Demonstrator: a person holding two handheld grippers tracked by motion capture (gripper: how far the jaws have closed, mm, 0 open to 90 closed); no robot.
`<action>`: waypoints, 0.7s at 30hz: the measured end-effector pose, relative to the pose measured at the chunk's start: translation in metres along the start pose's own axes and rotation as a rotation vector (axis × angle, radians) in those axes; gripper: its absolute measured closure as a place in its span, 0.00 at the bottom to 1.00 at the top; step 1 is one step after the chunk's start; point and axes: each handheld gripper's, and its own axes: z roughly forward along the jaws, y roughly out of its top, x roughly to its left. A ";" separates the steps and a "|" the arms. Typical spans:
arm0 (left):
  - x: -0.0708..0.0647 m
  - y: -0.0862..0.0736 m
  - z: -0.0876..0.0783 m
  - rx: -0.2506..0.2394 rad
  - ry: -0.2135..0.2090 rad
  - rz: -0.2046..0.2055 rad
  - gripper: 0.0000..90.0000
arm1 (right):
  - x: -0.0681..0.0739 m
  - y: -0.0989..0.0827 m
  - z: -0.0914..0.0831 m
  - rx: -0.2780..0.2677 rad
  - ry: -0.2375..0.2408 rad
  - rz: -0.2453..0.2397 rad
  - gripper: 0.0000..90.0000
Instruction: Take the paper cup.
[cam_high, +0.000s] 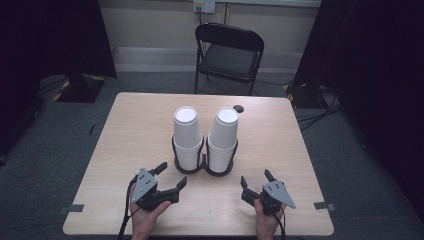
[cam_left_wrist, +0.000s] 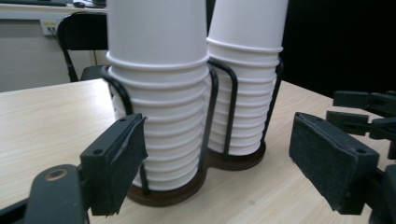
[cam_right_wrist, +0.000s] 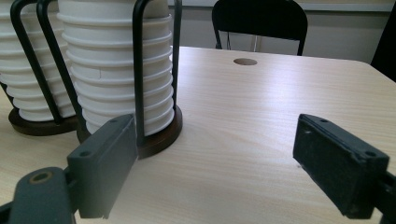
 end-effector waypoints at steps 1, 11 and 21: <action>0.000 0.000 0.000 0.000 0.000 0.000 0.21 | 0.000 0.000 0.000 0.000 0.000 0.000 0.15; -0.010 0.010 0.006 0.012 -0.051 0.051 0.20 | -0.001 0.000 0.000 0.001 0.007 0.004 0.16; -0.027 0.027 0.016 -0.008 -0.095 0.094 0.21 | -0.001 0.000 0.001 0.002 0.011 0.003 0.16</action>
